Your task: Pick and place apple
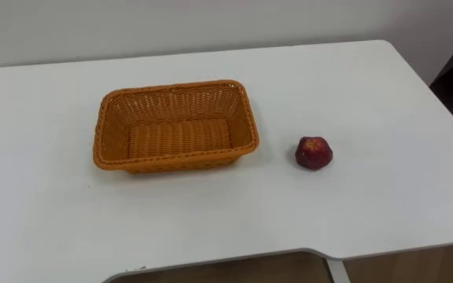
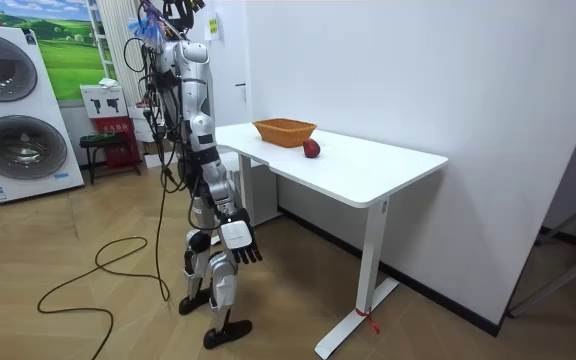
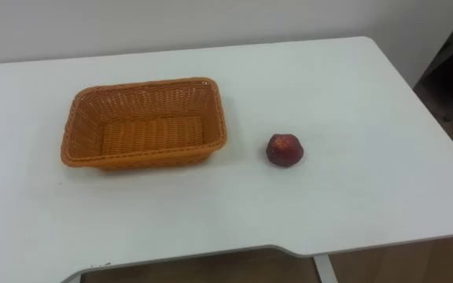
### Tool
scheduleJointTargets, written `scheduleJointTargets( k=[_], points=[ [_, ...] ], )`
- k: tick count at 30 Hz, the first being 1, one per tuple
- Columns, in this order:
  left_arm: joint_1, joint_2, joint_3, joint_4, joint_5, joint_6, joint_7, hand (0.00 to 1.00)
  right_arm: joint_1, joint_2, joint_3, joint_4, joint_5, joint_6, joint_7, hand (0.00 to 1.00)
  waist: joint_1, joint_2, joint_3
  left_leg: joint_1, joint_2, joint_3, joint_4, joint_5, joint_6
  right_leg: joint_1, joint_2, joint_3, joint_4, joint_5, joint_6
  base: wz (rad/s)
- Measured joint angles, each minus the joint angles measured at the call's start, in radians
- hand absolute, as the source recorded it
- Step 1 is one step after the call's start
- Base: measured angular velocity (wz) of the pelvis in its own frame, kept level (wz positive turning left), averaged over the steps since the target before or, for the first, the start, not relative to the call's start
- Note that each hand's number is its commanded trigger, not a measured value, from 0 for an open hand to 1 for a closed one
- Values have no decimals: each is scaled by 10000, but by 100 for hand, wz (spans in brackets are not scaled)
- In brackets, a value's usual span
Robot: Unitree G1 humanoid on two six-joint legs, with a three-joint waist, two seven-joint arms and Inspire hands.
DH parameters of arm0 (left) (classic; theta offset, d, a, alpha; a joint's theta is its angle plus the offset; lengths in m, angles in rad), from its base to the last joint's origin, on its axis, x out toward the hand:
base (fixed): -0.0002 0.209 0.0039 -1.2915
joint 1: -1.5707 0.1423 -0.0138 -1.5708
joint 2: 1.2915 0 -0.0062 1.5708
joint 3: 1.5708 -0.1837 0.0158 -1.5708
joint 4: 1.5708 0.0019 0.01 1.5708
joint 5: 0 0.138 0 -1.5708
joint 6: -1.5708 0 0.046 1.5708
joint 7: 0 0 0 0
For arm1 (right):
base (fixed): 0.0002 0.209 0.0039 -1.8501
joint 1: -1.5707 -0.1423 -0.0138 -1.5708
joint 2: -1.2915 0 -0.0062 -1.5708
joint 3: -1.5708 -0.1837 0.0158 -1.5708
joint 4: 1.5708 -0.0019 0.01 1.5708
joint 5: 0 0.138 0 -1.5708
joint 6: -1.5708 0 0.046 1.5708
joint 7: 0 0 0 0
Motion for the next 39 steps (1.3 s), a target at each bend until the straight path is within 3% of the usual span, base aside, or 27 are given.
scheduleJointTargets(
  k=[12,18,24,26,32,34,36,39],
  points=[
    [-6,-3,28,-81,-4,43,-13,0,22,22,-232,-6,354,27,-35,0,-33,11,-9,4,4,25,30,0,0,6,1,-21,1,1,-1,0],
    [127,28,131,-181,-27,-126,-10,0,69,26,-1465,-499,2750,-10,-713,0,-64,-12,-5,171,3,32,-13,0,-1,152,1,-22,-4,0,0,0],
    [315,217,507,-473,37,-166,1,0,83,29,-3055,-2081,5254,-315,-2151,0,-241,-75,-19,169,2,40,7,-1,-2,199,-7,-33,14,-6,2,0],
    [466,248,736,-583,359,-180,-2,0,64,23,-3708,-2889,5752,-653,-2848,0,-346,-88,-26,165,-2,34,29,-2,-3,198,-8,-30,10,-20,-3,0],
    [654,336,1296,-581,656,-181,39,0,-193,-34,-5051,-4676,5784,-1515,-5227,0,-397,-185,-32,134,-29,-29,92,-1,-3,161,-37,-52,100,-116,9,2],
    [697,358,1293,-595,658,-182,36,0,-239,-87,-5124,-5415,5612,-1769,-6068,0,-390,-201,-33,95,-43,-26,93,-1,-3,70,-52,-31,197,-174,13,0],
    [751,357,1302,-660,1073,-169,31,0,-228,-92,-5122,-6783,4788,-1971,-7359,0,-407,-206,-26,-65,-43,-16,122,0,-3,-72,-53,-35,197,-174,12,0],
    [726,359,1289,-654,1179,-170,34,0,-284,-153,-5103,-7813,3360,-2208,-8379,0,-347,-214,-13,-192,-49,-45,134,1,-2,-168,-56,-59,203,-175,13,0]
  ],
)
